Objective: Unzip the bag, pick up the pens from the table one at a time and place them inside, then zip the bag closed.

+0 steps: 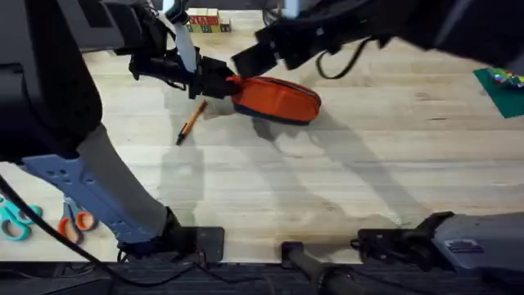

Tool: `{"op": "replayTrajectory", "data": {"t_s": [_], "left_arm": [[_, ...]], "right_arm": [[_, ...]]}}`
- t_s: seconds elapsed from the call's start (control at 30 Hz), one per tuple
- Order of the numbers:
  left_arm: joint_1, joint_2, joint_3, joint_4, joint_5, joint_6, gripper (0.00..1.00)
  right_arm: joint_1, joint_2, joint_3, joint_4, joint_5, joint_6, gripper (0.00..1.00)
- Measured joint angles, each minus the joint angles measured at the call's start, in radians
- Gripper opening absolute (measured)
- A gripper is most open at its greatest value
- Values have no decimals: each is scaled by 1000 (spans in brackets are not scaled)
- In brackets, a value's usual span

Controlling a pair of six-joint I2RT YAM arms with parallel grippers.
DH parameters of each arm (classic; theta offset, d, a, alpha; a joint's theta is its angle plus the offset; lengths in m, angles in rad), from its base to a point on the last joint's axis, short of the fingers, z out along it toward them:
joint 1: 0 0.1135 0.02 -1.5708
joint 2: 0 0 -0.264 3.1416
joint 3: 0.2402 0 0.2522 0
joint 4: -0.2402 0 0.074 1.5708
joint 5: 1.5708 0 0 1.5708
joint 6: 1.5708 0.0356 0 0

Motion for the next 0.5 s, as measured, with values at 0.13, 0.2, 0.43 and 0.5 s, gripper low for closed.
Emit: {"op": "replayTrajectory", "data": {"t_s": [0.13, 0.2, 0.43, 0.5], "left_arm": [[0, 0, 0, 0, 0, 0, 41], [0, 0, 0, 0, 0, 0, 41], [0, 0, 0, 0, 0, 0, 41], [0, 0, 0, 0, 0, 0, 41]], "right_arm": [[-44, -66, 0, -71, 0, -9, 997], [-63, -100, 0, -106, 0, -25, 997], [-100, -209, 0, -209, 0, -80, 998], [-108, -240, 0, -237, 0, -93, 997]]}}
